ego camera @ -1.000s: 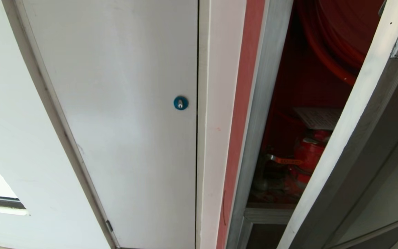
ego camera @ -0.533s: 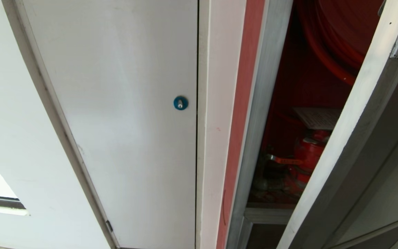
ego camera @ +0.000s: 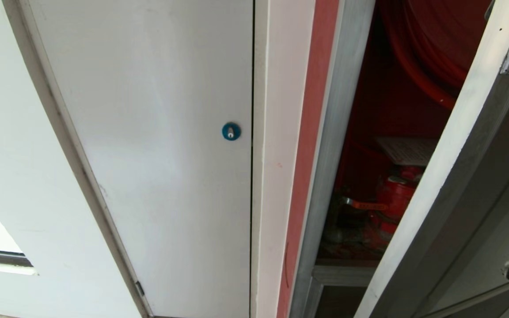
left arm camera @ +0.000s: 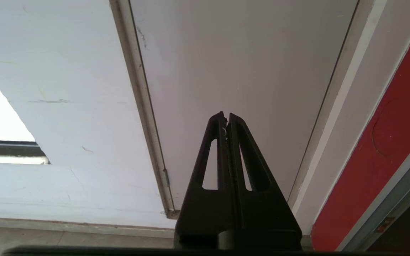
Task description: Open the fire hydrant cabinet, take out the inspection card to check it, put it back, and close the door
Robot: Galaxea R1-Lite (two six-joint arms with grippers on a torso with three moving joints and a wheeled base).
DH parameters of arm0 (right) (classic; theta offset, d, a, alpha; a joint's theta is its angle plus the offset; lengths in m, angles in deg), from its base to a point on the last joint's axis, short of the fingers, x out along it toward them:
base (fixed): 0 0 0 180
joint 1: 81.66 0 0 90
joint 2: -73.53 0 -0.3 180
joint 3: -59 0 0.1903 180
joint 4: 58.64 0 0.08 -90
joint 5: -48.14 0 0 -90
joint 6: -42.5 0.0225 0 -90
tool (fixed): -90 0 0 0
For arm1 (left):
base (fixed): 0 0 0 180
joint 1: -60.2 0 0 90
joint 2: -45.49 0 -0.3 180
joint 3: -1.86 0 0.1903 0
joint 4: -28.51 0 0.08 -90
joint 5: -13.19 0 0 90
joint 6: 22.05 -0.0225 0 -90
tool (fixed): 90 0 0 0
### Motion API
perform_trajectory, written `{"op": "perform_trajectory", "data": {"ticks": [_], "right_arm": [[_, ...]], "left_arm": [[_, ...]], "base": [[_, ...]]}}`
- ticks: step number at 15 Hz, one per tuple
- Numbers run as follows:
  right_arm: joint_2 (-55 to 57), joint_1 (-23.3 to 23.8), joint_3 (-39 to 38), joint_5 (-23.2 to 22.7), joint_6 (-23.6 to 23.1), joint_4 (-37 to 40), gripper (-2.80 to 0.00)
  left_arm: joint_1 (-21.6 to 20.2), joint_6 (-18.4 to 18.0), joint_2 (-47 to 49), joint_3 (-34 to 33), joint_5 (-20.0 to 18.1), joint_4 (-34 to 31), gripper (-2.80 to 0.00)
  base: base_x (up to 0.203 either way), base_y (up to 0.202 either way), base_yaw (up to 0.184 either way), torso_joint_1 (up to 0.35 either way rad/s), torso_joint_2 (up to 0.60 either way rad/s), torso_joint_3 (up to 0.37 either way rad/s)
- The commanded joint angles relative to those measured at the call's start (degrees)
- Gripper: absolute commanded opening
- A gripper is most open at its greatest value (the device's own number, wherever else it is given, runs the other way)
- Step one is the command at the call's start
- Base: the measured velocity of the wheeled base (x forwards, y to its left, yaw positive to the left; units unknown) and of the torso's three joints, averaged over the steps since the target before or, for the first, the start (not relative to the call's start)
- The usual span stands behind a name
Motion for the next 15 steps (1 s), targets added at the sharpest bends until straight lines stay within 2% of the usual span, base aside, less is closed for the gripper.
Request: {"op": "perform_trajectory", "data": {"ticks": [1,5,10,15], "right_arm": [[7.71,-3.54,2.41,0.91,-0.14,-1.33,-2.8],[9.55,-5.06,3.07,5.41,-0.07,-4.32,-2.8],[11.48,-5.01,4.84,7.3,-0.13,-4.66,-2.8],[16.97,-5.08,5.13,10.83,-0.07,-10.42,-2.8]], "left_arm": [[-0.01,0.0,0.01,-0.7,0.0,0.03,-2.8],[-0.01,0.0,0.01,-0.7,0.0,0.03,-2.8],[-0.01,0.0,0.01,-0.7,0.0,0.03,-2.8],[-0.01,0.0,0.01,-0.7,0.0,0.03,-2.8]], "base": [[0.0,0.0,0.0,0.0,0.0,0.0],[0.0,0.0,0.0,0.0,0.0,0.0],[0.0,0.0,0.0,0.0,0.0,0.0],[0.0,0.0,0.0,0.0,0.0,0.0]]}}
